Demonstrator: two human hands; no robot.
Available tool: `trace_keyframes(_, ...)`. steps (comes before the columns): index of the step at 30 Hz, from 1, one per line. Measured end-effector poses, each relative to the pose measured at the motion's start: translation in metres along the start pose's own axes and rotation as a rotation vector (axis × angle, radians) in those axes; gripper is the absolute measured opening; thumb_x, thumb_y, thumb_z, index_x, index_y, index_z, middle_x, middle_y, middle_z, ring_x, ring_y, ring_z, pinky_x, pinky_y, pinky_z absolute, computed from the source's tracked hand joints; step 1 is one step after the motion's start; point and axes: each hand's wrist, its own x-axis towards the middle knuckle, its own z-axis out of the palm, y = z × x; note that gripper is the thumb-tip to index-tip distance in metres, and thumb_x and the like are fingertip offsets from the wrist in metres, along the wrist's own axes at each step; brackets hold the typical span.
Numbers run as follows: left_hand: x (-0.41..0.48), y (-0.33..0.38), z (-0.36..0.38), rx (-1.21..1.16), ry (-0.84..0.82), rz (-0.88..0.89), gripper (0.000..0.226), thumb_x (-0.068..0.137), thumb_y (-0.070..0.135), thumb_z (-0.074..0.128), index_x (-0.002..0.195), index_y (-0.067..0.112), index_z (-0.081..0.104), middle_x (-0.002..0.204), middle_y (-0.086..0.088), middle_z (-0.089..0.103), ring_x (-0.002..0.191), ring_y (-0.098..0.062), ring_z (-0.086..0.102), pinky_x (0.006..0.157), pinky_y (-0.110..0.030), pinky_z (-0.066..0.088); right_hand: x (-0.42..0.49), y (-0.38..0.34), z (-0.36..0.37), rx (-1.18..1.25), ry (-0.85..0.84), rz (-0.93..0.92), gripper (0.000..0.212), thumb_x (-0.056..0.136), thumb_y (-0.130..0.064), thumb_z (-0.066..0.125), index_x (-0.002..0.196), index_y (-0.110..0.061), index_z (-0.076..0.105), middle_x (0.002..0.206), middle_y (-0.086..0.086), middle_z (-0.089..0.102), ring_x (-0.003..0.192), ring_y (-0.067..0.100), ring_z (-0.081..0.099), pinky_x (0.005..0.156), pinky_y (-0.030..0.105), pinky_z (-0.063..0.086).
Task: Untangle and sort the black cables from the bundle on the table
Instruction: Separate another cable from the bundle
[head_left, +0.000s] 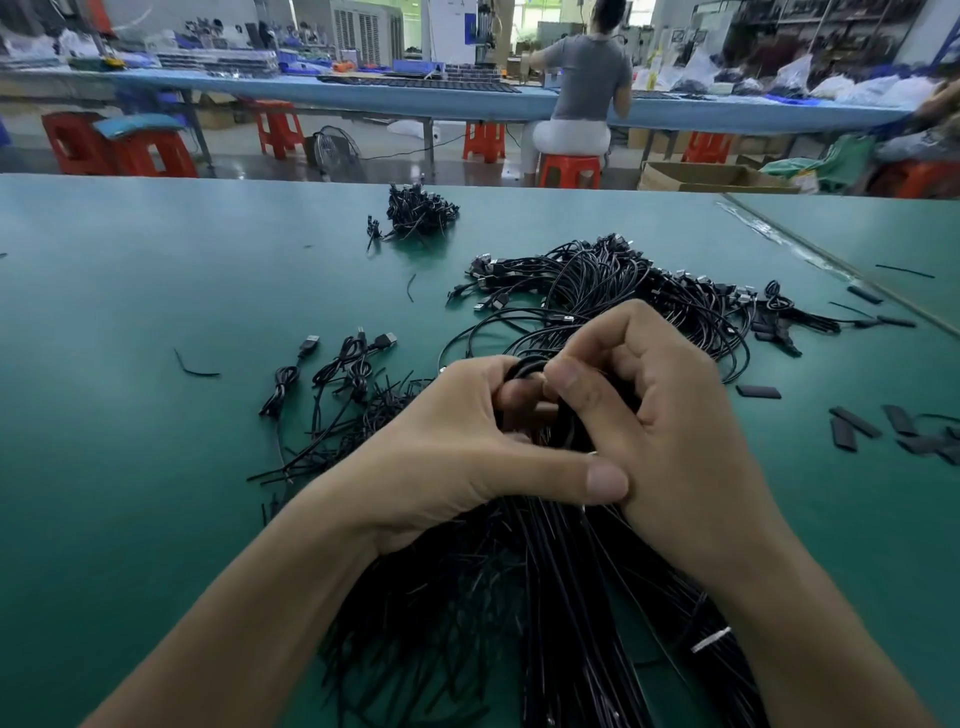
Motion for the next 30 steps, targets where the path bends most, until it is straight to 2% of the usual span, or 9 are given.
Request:
trace_keyframes(3,0.002,-0.002,0.004,0.057,0.021,-0.062,0.034,0.074,-0.007,0.081,0.093,0.019,0.07,0.088,-0.001,0.074,0.078,-0.019,0.074,0.064,-0.031,0.06,0.0,0.001,-0.002,0.0,-0.006,-0.014,0.007,0.091,-0.026,0.062,0.085,-0.028,0.058,0.075,-0.01,0.068,0.074,0.012,0.067,0.067,0.035,0.055)
trace_keyframes(8,0.006,-0.012,0.009,0.356,0.156,-0.027,0.03,0.089,0.019,0.073,0.11,0.01,0.053,0.078,-0.007,0.071,0.049,-0.021,0.064,0.038,-0.024,0.044,0.0,-0.002,0.0,-0.068,0.007,-0.08,0.013,0.093,-0.018,0.066,0.085,-0.026,0.061,0.078,-0.012,0.066,0.074,0.01,0.064,0.062,0.015,0.047)
trace_keyframes(13,0.007,-0.02,0.012,0.4,0.21,0.04,0.031,0.082,0.024,0.063,0.097,0.009,0.041,0.052,0.009,0.046,0.041,-0.007,0.033,0.042,-0.023,0.027,0.0,-0.002,0.002,-0.03,0.079,-0.05,0.012,0.092,-0.02,0.066,0.084,-0.028,0.061,0.079,-0.011,0.067,0.075,0.011,0.066,0.064,0.02,0.051)
trace_keyframes(17,0.009,-0.02,0.008,0.494,0.209,0.052,0.036,0.089,0.039,0.065,0.091,0.005,0.055,0.053,0.009,0.038,0.041,-0.007,0.028,0.044,-0.024,0.024,0.0,0.005,0.004,-0.013,0.101,0.034,0.014,0.093,-0.022,0.067,0.082,-0.029,0.06,0.073,-0.011,0.068,0.069,0.011,0.068,0.063,0.033,0.057)
trace_keyframes(20,0.009,-0.023,0.004,0.574,0.228,0.015,0.04,0.099,0.033,0.059,0.065,0.014,0.049,0.049,0.011,0.037,0.043,-0.008,0.029,0.045,-0.025,0.025,0.001,0.008,0.005,-0.053,0.112,0.044,0.012,0.09,-0.021,0.071,0.082,-0.027,0.063,0.073,-0.012,0.069,0.069,0.006,0.067,0.063,0.019,0.051)
trace_keyframes(22,0.01,-0.025,-0.003,0.574,0.316,-0.058,0.041,0.101,0.035,0.053,0.064,0.02,0.049,0.048,0.011,0.041,0.041,-0.008,0.032,0.043,-0.026,0.028,0.001,0.009,0.006,-0.055,0.126,0.066,0.007,0.088,-0.028,0.072,0.085,-0.028,0.066,0.078,-0.017,0.07,0.073,0.0,0.066,0.065,0.012,0.048)
trace_keyframes(24,0.011,-0.025,-0.015,0.485,0.428,-0.128,0.038,0.102,0.037,0.05,0.068,0.019,0.05,0.048,0.011,0.043,0.039,-0.006,0.033,0.038,-0.022,0.029,0.001,0.01,0.005,-0.038,0.139,0.131,0.022,0.085,-0.051,0.066,0.092,-0.031,0.064,0.086,-0.022,0.067,0.069,-0.003,0.062,0.062,0.011,0.047)
trace_keyframes(27,0.01,-0.023,-0.035,0.409,0.576,-0.137,0.042,0.102,0.033,0.05,0.062,0.022,0.039,0.045,0.011,0.036,0.036,-0.008,0.026,0.036,-0.02,0.024,-0.001,0.012,0.002,-0.074,-0.007,0.229,0.041,0.077,-0.072,0.056,0.089,-0.032,0.058,0.089,-0.024,0.063,0.065,-0.001,0.06,0.058,0.014,0.05)
trace_keyframes(30,0.01,-0.025,-0.041,0.486,0.613,-0.145,0.043,0.095,0.04,0.052,0.06,0.025,0.032,0.047,0.008,0.029,0.039,-0.012,0.021,0.043,-0.026,0.021,-0.008,0.015,0.011,-0.335,-0.384,0.268,0.021,0.087,-0.052,0.063,0.09,-0.032,0.064,0.079,-0.015,0.065,0.071,0.0,0.063,0.071,0.026,0.057)
